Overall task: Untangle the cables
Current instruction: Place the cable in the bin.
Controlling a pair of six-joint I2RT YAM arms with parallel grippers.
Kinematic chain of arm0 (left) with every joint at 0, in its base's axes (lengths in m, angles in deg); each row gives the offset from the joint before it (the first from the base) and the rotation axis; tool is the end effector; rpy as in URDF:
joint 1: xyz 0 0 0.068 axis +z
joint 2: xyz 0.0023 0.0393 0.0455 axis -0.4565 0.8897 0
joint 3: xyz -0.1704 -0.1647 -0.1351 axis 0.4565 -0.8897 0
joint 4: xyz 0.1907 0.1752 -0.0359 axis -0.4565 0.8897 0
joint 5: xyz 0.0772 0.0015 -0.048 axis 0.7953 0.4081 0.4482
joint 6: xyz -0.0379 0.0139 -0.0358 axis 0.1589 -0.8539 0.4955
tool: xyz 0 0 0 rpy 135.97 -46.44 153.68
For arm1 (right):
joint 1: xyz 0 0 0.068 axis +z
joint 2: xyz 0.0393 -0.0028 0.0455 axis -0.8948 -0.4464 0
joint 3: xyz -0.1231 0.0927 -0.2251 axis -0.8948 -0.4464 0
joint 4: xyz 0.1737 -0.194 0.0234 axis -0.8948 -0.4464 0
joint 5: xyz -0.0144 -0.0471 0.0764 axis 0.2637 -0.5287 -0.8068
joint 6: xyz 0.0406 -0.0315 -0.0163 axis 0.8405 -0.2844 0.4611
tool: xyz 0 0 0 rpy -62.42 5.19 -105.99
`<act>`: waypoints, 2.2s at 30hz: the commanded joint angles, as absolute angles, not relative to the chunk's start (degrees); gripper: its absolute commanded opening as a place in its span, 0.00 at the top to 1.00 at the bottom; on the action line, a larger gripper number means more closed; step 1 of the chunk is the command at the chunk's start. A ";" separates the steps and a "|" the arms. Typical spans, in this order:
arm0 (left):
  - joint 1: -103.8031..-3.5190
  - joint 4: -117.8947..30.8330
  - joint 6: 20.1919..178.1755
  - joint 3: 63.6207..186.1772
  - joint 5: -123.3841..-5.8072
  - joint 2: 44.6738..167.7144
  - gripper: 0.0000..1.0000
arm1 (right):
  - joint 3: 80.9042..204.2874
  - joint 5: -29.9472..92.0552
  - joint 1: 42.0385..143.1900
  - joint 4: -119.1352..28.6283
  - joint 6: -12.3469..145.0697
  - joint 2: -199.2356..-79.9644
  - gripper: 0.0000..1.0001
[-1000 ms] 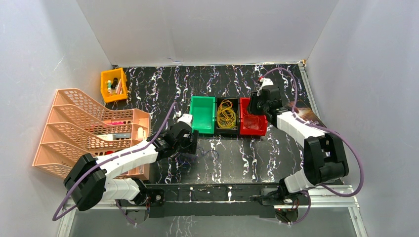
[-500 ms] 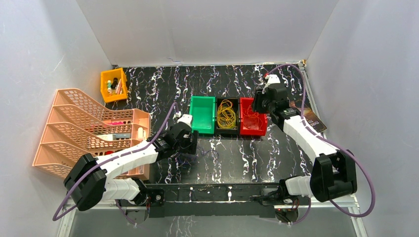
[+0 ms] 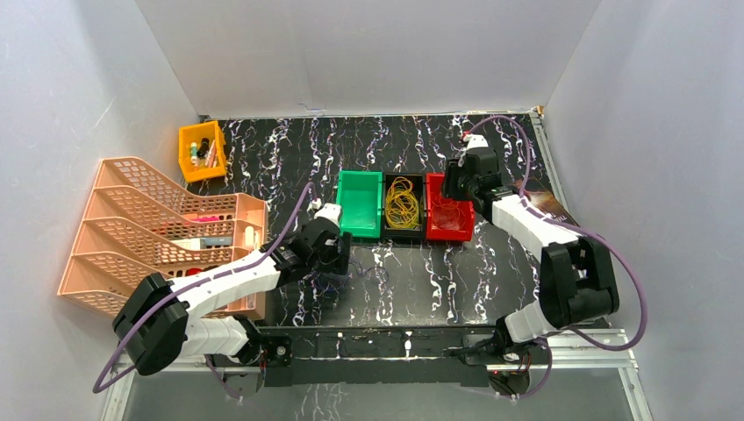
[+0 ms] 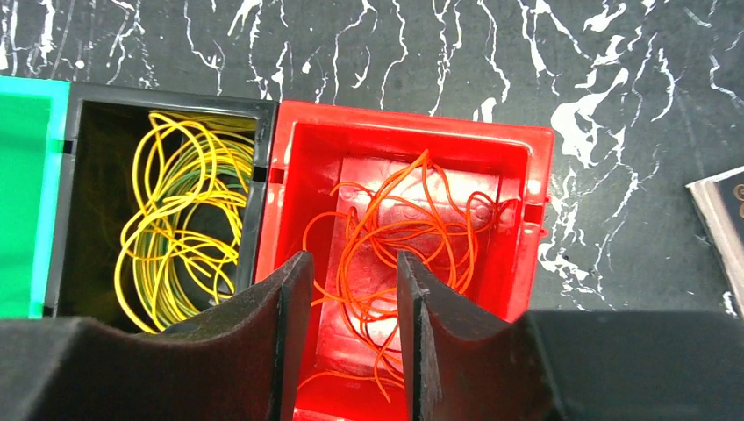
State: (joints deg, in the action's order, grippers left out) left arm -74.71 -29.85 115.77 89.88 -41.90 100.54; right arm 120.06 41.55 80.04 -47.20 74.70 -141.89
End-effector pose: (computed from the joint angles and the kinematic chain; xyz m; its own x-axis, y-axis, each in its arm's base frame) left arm 0.1721 -0.1748 0.2041 -0.6950 0.0825 -0.7142 0.3014 0.9353 -0.1853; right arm 0.3106 0.0906 0.2448 -0.5653 0.1043 -0.8183 -0.1002 0.9760 0.1936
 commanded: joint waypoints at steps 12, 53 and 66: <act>-74.96 -29.89 116.25 88.80 -41.29 99.07 0.30 | 121.66 41.48 79.91 -39.33 75.94 -148.11 0.81; -74.98 -26.67 116.96 90.11 -34.71 92.49 0.27 | 122.72 43.50 79.86 -50.35 73.25 -134.58 0.43; -74.97 -24.71 116.35 90.47 -35.98 94.43 0.28 | 117.15 40.56 79.88 -50.81 71.86 -123.34 0.38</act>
